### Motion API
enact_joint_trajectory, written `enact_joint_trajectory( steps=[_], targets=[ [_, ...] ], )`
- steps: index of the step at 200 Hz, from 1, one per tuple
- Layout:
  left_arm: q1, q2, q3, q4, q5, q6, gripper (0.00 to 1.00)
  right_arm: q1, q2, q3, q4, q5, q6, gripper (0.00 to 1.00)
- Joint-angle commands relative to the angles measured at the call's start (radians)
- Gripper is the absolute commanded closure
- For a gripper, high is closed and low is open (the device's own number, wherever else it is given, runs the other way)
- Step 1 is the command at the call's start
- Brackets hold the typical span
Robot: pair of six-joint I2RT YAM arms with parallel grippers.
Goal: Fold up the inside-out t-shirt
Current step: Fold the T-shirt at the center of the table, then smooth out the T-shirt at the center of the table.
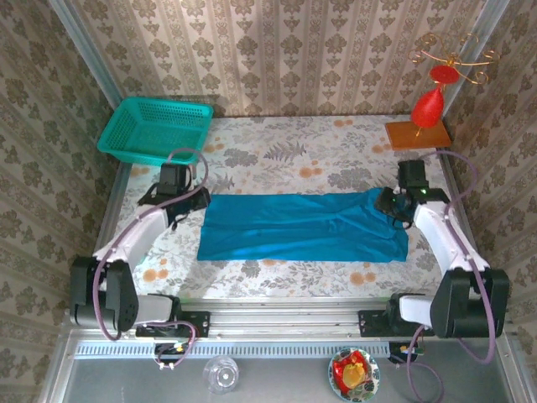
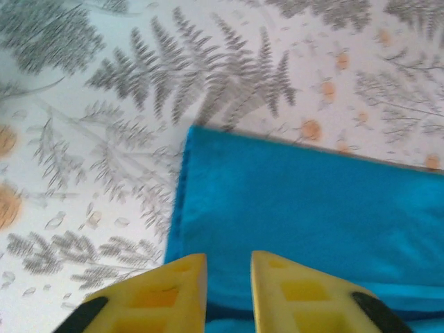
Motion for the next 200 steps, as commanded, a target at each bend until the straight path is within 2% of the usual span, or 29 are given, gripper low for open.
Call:
enact_joint_trajectory(
  steps=[1, 21, 48, 69, 97, 140, 164, 179, 200],
  targets=[
    [-0.048, 0.104, 0.077, -0.079, 0.094, 0.044, 0.82, 0.074, 0.093, 0.082, 0.021, -0.124, -0.032, 0.58],
    [-0.081, 0.201, 0.124, -0.097, 0.102, 0.050, 0.84, 0.135, 0.215, 0.150, 0.017, -0.135, -0.047, 0.59],
    [-0.086, 0.306, 0.170, -0.144, 0.044, 0.045, 0.84, 0.180, 0.361, 0.255, -0.029, -0.122, -0.081, 0.58],
    [-0.080, 0.355, 0.184, -0.178, 0.033, 0.049, 0.84, 0.189, 0.457, 0.339, -0.115, -0.041, -0.094, 0.57],
    [-0.064, 0.404, 0.165, -0.181, 0.032, 0.053, 0.84, 0.190, 0.504, 0.379, -0.184, 0.090, -0.100, 0.54],
    [-0.051, 0.416, 0.139, -0.169, 0.041, 0.052, 0.84, 0.190, 0.578, 0.398, -0.214, 0.174, -0.124, 0.49],
    [-0.050, 0.406, 0.135, -0.169, 0.036, 0.052, 0.84, 0.190, 0.591, 0.399, -0.230, 0.190, -0.123, 0.54],
    [-0.050, 0.397, 0.132, -0.167, 0.033, 0.051, 0.84, 0.190, 0.579, 0.391, -0.233, 0.180, -0.114, 0.62],
    [-0.049, 0.388, 0.133, -0.167, 0.029, 0.051, 0.84, 0.193, 0.534, 0.372, -0.245, 0.173, -0.092, 0.82]
  ],
)
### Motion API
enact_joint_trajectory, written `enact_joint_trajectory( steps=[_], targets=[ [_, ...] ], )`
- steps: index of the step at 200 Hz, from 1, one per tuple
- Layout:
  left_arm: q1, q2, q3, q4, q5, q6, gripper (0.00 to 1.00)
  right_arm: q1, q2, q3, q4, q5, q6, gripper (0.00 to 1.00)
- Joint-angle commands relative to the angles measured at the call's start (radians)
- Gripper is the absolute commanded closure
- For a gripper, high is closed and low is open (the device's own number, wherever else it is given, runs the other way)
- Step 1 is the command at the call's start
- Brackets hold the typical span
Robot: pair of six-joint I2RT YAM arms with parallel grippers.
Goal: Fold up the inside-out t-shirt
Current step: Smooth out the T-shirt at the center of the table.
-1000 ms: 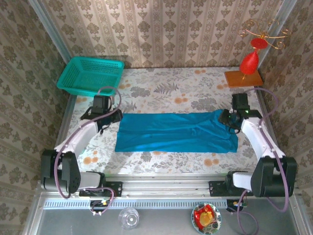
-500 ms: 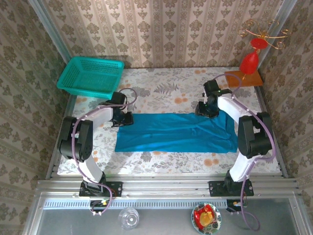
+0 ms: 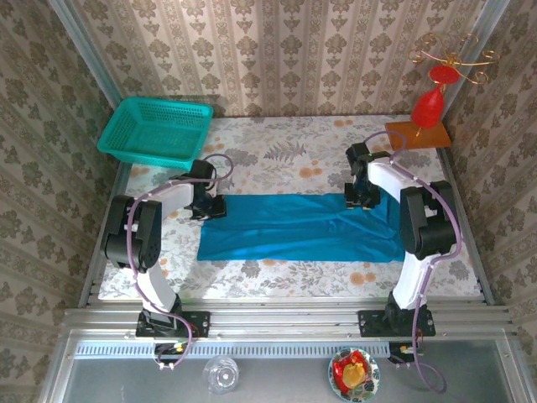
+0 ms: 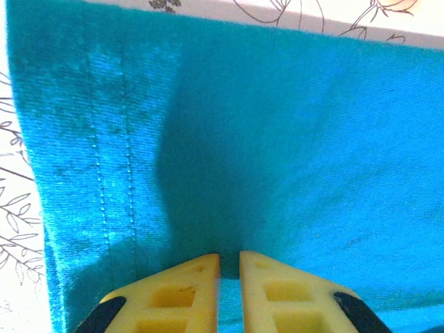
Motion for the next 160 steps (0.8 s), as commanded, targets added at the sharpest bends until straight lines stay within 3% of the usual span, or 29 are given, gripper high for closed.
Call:
enact_joint_trajectory(
  steps=[1, 30, 60, 75, 100, 128, 160],
  targets=[
    [0.008, -0.027, -0.018, -0.020, -0.017, 0.019, 0.84, 0.003, -0.051, -0.005, -0.053, 0.031, 0.027, 0.82],
    [0.010, -0.031, -0.012, -0.025, -0.017, 0.021, 0.84, 0.023, -0.143, -0.056, -0.093, 0.008, 0.070, 0.98],
    [0.011, -0.026, -0.003, -0.030, -0.015, 0.025, 0.84, 0.075, -0.248, -0.157, -0.135, -0.043, 0.150, 0.99],
    [0.013, -0.020, 0.001, -0.033, -0.017, 0.031, 0.84, 0.110, -0.305, -0.218, -0.140, -0.110, 0.210, 0.93],
    [0.017, -0.008, 0.016, -0.044, -0.014, 0.041, 0.84, 0.142, -0.394, -0.249, -0.143, -0.228, 0.246, 0.65],
    [0.019, -0.007, 0.034, -0.054, -0.012, 0.047, 0.84, 0.127, -0.427, -0.182, -0.158, -0.106, 0.201, 0.59],
    [0.019, -0.022, 0.037, -0.055, -0.004, 0.044, 0.84, 0.097, -0.286, -0.136, -0.112, -0.115, 0.127, 0.59]
  ],
)
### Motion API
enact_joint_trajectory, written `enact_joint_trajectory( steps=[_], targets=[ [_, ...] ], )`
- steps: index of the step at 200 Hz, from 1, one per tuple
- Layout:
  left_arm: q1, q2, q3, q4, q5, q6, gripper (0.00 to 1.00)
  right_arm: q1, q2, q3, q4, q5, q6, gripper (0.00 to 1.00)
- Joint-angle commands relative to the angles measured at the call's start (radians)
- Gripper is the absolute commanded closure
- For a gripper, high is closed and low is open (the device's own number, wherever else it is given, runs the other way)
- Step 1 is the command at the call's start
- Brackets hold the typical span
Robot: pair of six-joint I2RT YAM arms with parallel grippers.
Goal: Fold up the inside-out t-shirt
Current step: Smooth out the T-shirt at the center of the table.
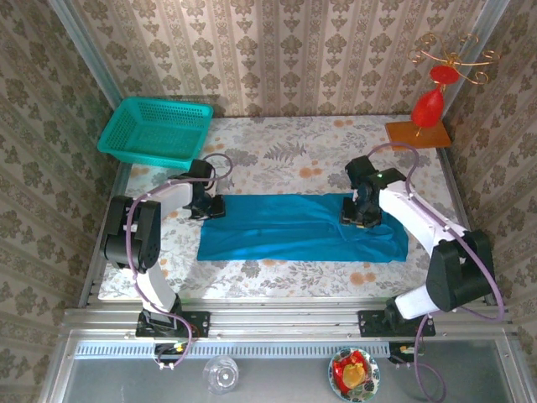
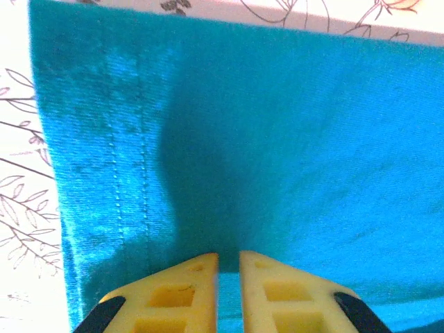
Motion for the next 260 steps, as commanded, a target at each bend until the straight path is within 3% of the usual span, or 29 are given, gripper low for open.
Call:
enact_joint_trajectory(
  steps=[1, 28, 55, 89, 144, 206, 238, 260],
  targets=[
    [0.008, -0.019, 0.028, -0.036, -0.003, 0.020, 0.84, -0.018, 0.104, 0.033, 0.017, 0.019, -0.056, 0.59],
    [0.007, -0.033, 0.019, -0.035, 0.006, 0.022, 0.84, -0.040, 0.214, 0.036, 0.052, 0.045, -0.083, 0.59],
    [0.010, -0.042, 0.009, -0.052, -0.005, 0.031, 0.84, -0.085, 0.223, 0.035, 0.044, 0.117, -0.089, 0.58],
    [0.017, -0.046, 0.007, -0.050, -0.001, 0.032, 0.84, -0.129, 0.204, -0.006, 0.077, 0.056, -0.091, 0.54],
    [0.005, -0.095, 0.024, -0.053, 0.027, 0.017, 0.84, -0.061, 0.111, -0.117, 0.107, -0.078, -0.065, 0.59],
    [-0.016, -0.096, 0.027, -0.042, 0.049, 0.000, 0.84, -0.014, 0.121, -0.172, 0.188, -0.120, 0.005, 0.57],
    [-0.016, -0.098, 0.024, -0.045, 0.044, 0.002, 0.84, 0.003, 0.141, -0.182, 0.216, -0.143, 0.025, 0.66],
    [-0.017, -0.099, 0.019, -0.044, 0.043, 0.001, 0.84, 0.028, 0.116, -0.186, 0.213, -0.150, 0.049, 0.81]
  ],
)
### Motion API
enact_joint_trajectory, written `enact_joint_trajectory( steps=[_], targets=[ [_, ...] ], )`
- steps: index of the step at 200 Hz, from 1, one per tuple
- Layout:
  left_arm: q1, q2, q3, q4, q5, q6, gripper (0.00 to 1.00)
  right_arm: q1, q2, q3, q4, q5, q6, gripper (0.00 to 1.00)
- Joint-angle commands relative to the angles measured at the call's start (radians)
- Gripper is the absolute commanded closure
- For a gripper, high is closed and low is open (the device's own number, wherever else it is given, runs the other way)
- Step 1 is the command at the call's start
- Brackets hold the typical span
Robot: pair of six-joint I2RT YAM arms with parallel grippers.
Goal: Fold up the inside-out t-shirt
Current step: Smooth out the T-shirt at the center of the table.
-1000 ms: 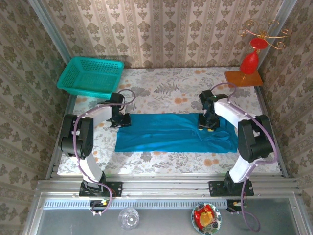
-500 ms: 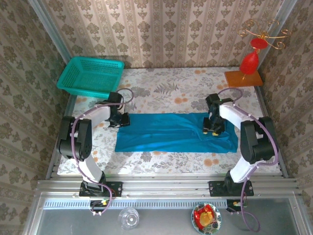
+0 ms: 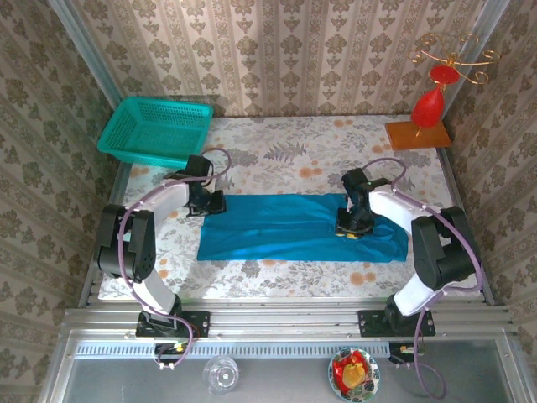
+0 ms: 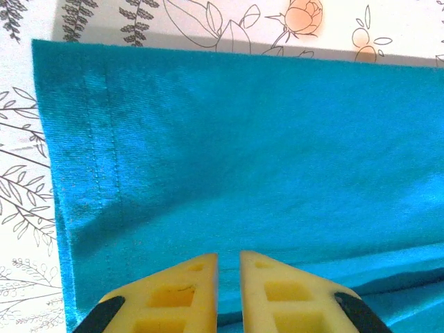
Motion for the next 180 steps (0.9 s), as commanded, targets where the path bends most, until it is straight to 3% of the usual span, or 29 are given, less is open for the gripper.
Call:
enact_joint_trajectory(
  steps=[1, 22, 55, 70, 85, 132, 180],
  targets=[
    [-0.002, -0.012, 0.011, -0.013, 0.007, -0.004, 0.84, 0.027, -0.016, -0.014, 0.006, -0.032, 0.040, 0.82],
    [-0.003, -0.007, 0.010, -0.011, 0.008, -0.004, 0.84, 0.053, -0.054, -0.015, -0.002, -0.040, 0.071, 1.00],
    [-0.005, -0.009, 0.017, -0.012, 0.014, -0.004, 0.84, 0.076, -0.097, -0.006, -0.009, -0.082, 0.097, 1.00],
    [-0.010, -0.011, 0.028, -0.017, 0.016, -0.002, 0.84, 0.065, -0.110, 0.033, -0.065, -0.006, 0.063, 0.80],
    [-0.017, -0.012, 0.040, -0.022, 0.019, -0.001, 0.84, 0.005, -0.106, 0.062, -0.122, 0.098, 0.010, 0.70],
    [-0.095, -0.020, 0.070, -0.003, 0.054, -0.021, 0.84, -0.302, -0.009, 0.146, -0.111, 0.133, -0.152, 0.64],
    [-0.242, 0.017, 0.128, 0.032, 0.075, -0.074, 0.83, -0.386, 0.152, 0.185, -0.088, 0.091, -0.187, 0.60]
  ],
)
